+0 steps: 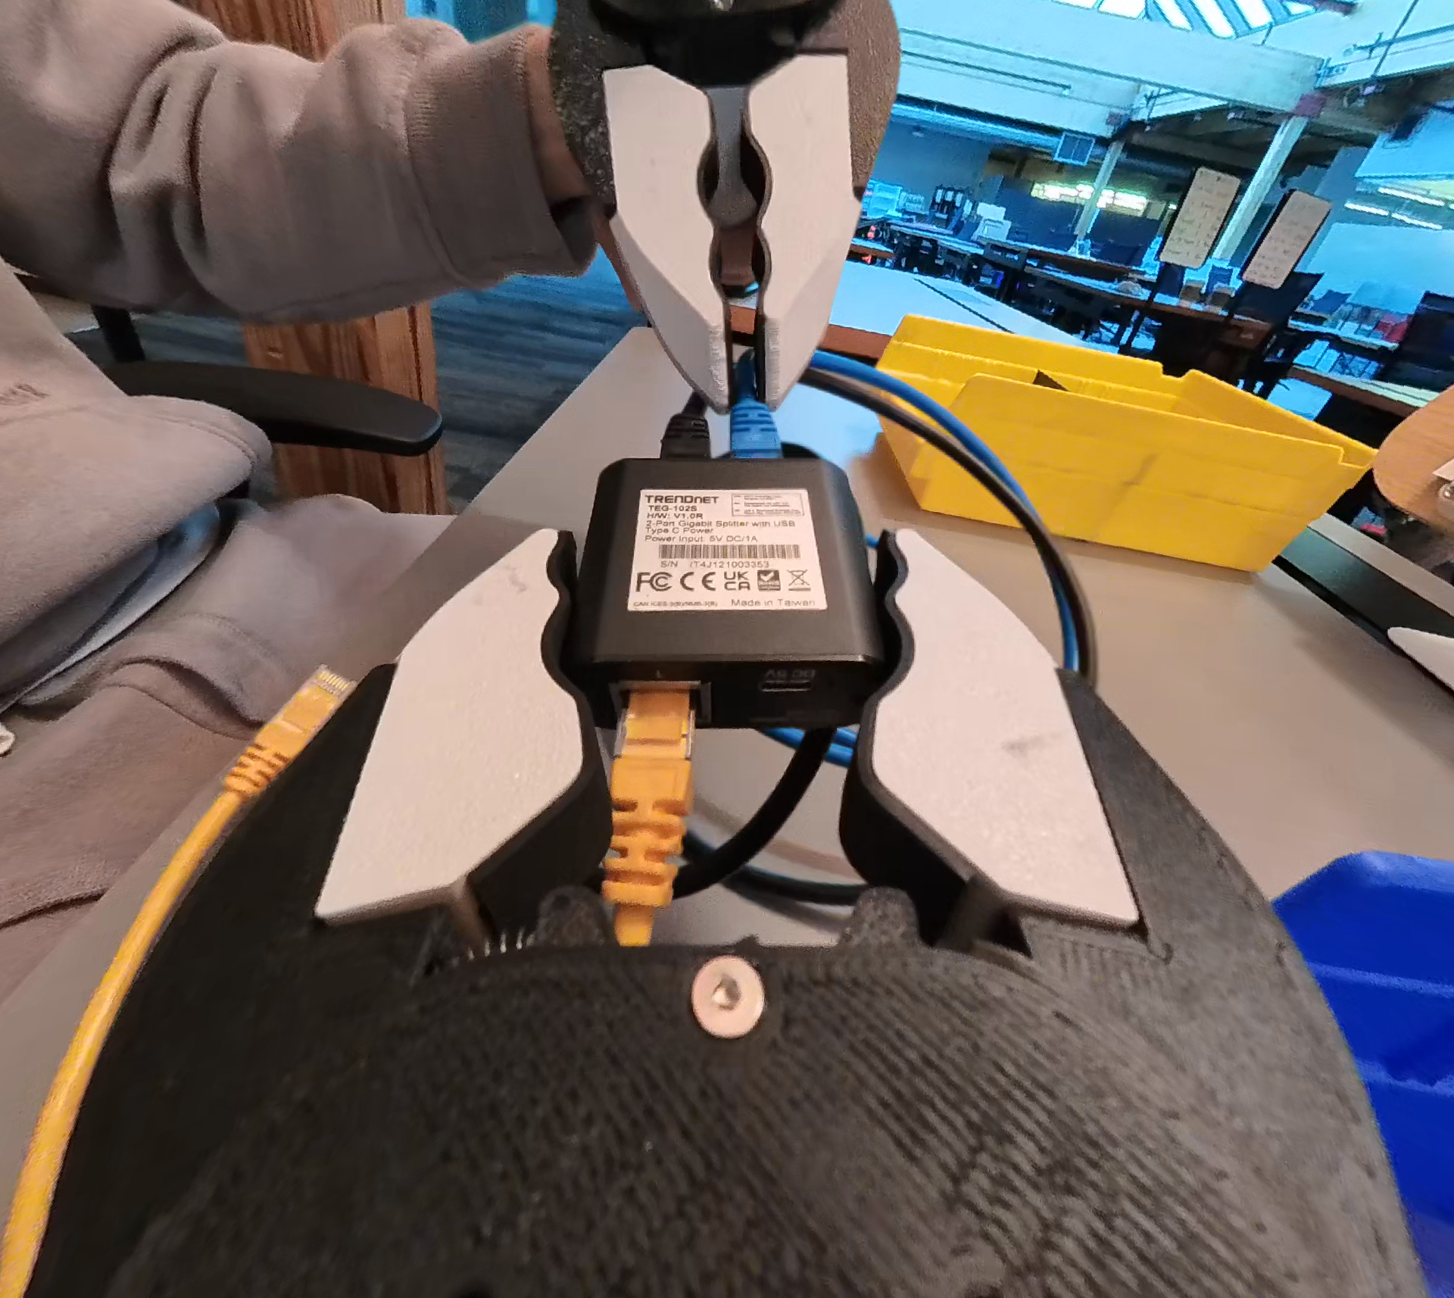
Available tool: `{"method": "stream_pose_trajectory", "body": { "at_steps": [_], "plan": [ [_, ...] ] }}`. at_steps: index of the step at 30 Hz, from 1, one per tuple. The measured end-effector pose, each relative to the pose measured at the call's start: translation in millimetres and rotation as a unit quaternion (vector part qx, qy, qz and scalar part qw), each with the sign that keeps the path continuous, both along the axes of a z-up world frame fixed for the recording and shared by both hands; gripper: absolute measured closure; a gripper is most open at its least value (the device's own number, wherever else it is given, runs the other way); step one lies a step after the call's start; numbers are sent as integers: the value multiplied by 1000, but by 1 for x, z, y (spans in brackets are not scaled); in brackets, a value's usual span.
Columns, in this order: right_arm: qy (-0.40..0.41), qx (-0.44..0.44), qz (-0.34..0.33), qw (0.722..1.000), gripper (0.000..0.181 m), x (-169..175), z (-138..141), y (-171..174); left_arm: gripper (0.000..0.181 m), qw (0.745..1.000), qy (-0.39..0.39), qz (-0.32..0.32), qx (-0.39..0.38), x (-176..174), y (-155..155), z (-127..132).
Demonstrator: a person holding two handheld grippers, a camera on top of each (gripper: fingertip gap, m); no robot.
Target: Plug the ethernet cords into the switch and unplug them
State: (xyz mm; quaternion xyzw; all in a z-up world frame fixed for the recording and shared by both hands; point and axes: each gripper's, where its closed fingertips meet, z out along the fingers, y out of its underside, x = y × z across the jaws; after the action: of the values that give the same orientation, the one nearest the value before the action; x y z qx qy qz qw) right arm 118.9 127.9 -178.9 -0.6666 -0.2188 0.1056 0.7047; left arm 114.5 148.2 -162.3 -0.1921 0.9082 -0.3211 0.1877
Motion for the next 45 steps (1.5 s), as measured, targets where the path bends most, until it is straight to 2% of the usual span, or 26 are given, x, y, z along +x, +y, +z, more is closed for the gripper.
{"method": "stream_pose_trajectory", "body": {
  "at_steps": [7, 11, 19, 22, 24, 26, 28, 29, 30, 32, 33, 35, 37, 41, 45],
  "plan": [
    [-11, -13, -1, 1000, 109, -2, -4, 3, 175, 998, 22, -1, -57, 0, 1, -5],
    [-7, -10, 0, 1000, 108, -1, -3, 2, 176, 999, 5, -2, -36, 2, 0, -4],
    [13, 19, -7, 1000, 109, 5, 5, -4, 176, 998, -1, 9, -58, 10, -7, -2],
    [22, 27, -9, 999, 108, 7, 8, -4, 175, 996, -38, 6, -76, 11, -9, 7],
    [17, 40, -16, 999, 109, 7, 10, -3, 166, 991, -97, 22, -90, 11, -5, 23],
    [13, 60, -44, 997, 109, 14, 18, -3, 157, 969, -201, 81, -121, 12, 18, 60],
    [10, 89, -57, 994, 109, 15, 36, -7, 156, 920, -308, 156, -186, 1, 62, 103],
    [3, 106, -60, 993, 108, 13, 47, -9, 159, 892, -345, 198, -214, -8, 90, 116],
    [-9, 120, -63, 991, 108, 10, 59, -11, 163, 872, -363, 237, -229, -17, 118, 118],
    [-41, 153, -89, 983, 108, 7, 83, -10, 165, 857, -345, 311, -224, -26, 166, 93],
    [-59, 161, -95, 981, 108, 6, 94, -8, 165, 862, -321, 326, -220, -29, 179, 72],
    [-99, 182, -130, 970, 108, 13, 120, -5, 163, 876, -263, 337, -224, -31, 190, 30],
    [-130, 201, -156, 958, 108, 28, 150, -5, 160, 885, -229, 338, -224, -32, 191, 0],
    [-166, 225, -194, 940, 108, 70, 219, -16, 158, 894, -199, 335, -222, -29, 190, -26],
    [-236, 197, -249, 918, 108, 117, 260, -34, 157, 904, -182, 321, -215, -21, 187, -37]
  ]
}}
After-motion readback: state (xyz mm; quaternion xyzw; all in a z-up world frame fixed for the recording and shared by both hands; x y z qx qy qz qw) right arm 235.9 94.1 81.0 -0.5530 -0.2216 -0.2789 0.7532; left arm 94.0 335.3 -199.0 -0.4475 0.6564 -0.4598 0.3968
